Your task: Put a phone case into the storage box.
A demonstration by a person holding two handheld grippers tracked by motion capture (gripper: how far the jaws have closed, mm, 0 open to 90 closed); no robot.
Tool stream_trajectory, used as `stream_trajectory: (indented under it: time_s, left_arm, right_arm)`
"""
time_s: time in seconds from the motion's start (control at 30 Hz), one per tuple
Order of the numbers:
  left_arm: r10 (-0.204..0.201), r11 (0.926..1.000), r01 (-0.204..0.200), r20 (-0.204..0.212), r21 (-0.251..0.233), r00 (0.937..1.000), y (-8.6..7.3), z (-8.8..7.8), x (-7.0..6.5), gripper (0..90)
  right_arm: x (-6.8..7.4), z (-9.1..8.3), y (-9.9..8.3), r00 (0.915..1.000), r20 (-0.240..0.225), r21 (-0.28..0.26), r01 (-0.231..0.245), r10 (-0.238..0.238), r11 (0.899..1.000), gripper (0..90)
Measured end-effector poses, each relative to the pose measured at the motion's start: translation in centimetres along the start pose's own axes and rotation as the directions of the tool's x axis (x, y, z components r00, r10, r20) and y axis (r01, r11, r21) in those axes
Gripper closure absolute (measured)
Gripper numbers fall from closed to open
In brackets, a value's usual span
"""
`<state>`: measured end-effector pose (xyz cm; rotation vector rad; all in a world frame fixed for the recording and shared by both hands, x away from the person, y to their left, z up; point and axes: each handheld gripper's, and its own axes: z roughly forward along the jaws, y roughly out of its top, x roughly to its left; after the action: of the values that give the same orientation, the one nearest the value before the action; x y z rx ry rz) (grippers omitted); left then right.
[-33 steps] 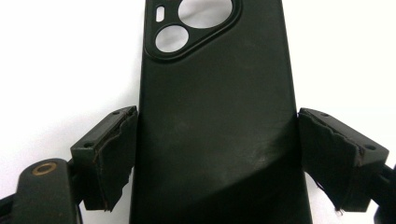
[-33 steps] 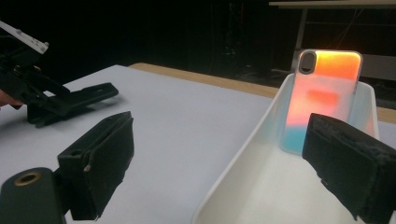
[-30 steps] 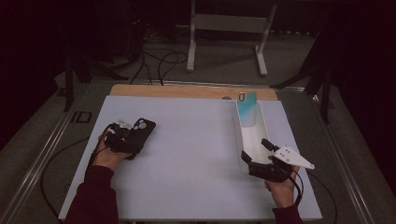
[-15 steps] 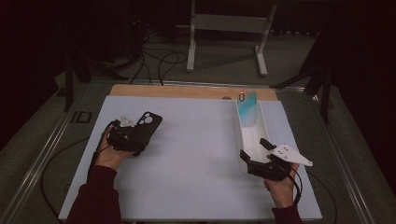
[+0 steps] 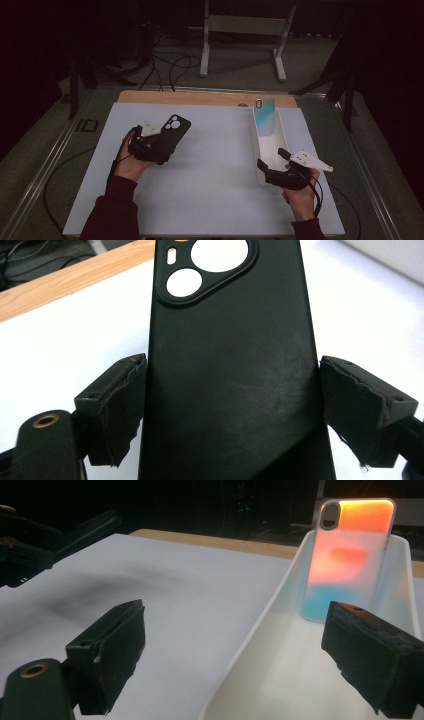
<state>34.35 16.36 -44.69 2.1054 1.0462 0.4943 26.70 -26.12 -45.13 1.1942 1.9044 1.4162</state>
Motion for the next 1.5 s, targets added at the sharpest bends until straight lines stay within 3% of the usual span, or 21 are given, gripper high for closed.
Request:
stream_trajectory:
  time_s: [0.2, 0.77, 0.83, 1.1, 1.37, 1.5]
  left_arm:
    - [0.033, 0.9992, -0.033, 0.025, -0.023, 0.9991, 0.9, 0.4, -1.6, 15.4]
    - [0.105, 0.9902, -0.096, 0.087, -0.102, 0.9906, 2.9, 0.3, -4.9, 15.3]
    - [0.131, 0.9864, -0.119, 0.1, -0.113, 0.9863, 3.4, 0.4, -5.8, 15.3]
    - [0.186, 0.9779, -0.172, 0.123, -0.119, 0.9747, 4.0, 0.9, -7.5, 15.2]
    - [0.213, 0.9713, -0.194, 0.146, -0.138, 0.966, 4.3, 1.3, -8.9, 15.1]
    - [0.241, 0.9647, -0.217, 0.166, -0.15, 0.9563, 4.6, 1.5, -9.7, 15.1]
  right_arm:
    - [-0.1, 0.2, 0.4, 0.9994, -0.035, 0.004, 0.005, -0.005, 1.0, 9.9]
    - [0.1, 1.3, 1.2, 0.9975, -0.07, 0.012, 0.015, -0.014, 1.0, 11.5]
    - [0.3, 1.4, 1.5, 0.9974, -0.072, 0.025, 0.0, 0.002, 1.0, 14.2]
    - [0.5, 1.7, 2.0, 0.9972, -0.075, 0.027, 0.005, -0.003, 1.0, 12.1]
    - [0.7, 2.0, 2.6, 0.995, -0.098, 0.018, 0.021, -0.019, 1.0, 8.5]
    - [0.9, 2.2, 2.9, 0.9943, -0.106, 0.017, 0.015, -0.013, 1.0, 8.4]
